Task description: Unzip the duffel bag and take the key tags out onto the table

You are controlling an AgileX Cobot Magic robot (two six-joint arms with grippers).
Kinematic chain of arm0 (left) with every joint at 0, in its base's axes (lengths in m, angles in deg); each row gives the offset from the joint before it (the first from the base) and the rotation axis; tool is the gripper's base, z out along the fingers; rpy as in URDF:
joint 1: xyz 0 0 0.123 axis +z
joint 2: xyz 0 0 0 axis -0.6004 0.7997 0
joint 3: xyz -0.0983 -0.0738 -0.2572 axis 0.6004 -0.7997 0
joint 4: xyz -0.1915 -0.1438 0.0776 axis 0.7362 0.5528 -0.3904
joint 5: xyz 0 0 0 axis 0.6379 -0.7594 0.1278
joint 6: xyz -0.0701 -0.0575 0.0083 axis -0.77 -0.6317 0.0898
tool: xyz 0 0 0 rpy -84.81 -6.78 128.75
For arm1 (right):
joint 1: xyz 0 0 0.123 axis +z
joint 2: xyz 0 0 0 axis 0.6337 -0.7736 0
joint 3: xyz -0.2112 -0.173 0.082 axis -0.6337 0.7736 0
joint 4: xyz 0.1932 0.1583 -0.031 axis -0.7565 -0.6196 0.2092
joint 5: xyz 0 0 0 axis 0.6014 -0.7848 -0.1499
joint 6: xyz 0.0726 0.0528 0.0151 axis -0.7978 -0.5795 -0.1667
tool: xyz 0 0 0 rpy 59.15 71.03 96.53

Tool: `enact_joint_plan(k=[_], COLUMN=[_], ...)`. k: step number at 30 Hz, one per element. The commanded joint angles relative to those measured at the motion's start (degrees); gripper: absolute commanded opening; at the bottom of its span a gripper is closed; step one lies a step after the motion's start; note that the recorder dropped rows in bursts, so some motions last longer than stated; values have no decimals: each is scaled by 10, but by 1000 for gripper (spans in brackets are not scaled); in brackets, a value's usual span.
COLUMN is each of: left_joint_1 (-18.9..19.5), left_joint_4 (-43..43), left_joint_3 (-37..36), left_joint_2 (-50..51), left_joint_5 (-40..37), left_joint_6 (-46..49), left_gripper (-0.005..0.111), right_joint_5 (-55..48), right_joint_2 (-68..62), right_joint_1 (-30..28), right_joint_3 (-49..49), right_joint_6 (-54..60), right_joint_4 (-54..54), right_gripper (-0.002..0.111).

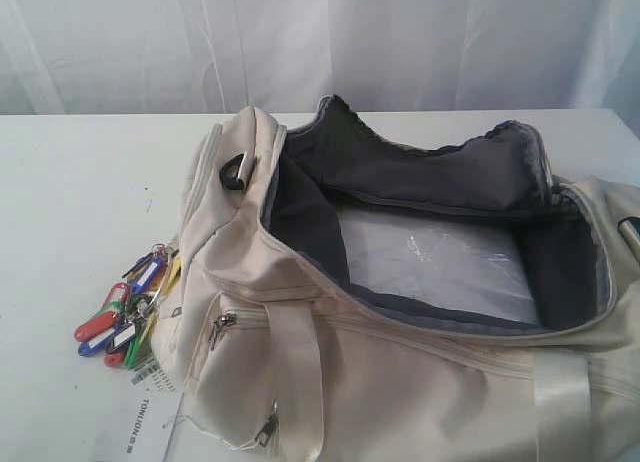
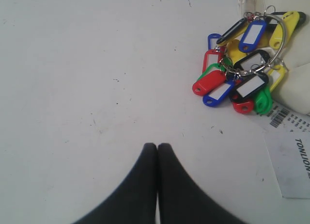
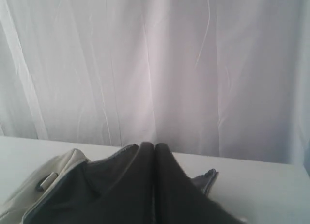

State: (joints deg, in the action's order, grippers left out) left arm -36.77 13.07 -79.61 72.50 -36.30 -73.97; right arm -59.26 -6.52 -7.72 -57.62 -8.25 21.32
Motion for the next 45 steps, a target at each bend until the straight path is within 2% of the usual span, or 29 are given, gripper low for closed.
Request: enact_joint_plan(k=[1,8,14,23,30,39,43,45], left_joint_1=[-3,-3,-3,-3,-3,-3,-4,-4], left_joint_4=[6,6,6,6,6,6,6,6], left_joint_3=[-2,-2,-2,-2,-2,-2,-2,-2], left_joint_2=[-3,-3,-3,-3,-3,-3,-3,-3], left_joint_5=[-13,-13,-13,-13,-13,-13,-12,-12], left_joint_6=[-3,-3,-3,-3,-3,-3,-3,-3], left_gripper=[0,0,0,0,0,0,0,0], right_joint_5=[1,0,-7,-9,82,79,195,209], right_joint_2=[45,71,109,155,155,155,155,155], right_joint_1=[-2,-2,-2,-2,-2,-2,-2,-2], right_joint_3=[-1,38,123,265,341,476,495,495], right_joint_6=[6,6,6,6,-2,-2,-4,-4], right_joint_4=[2,-12,-92,-96,-129,-144,-144,-144], right_gripper=[0,0,0,0,0,0,0,0])
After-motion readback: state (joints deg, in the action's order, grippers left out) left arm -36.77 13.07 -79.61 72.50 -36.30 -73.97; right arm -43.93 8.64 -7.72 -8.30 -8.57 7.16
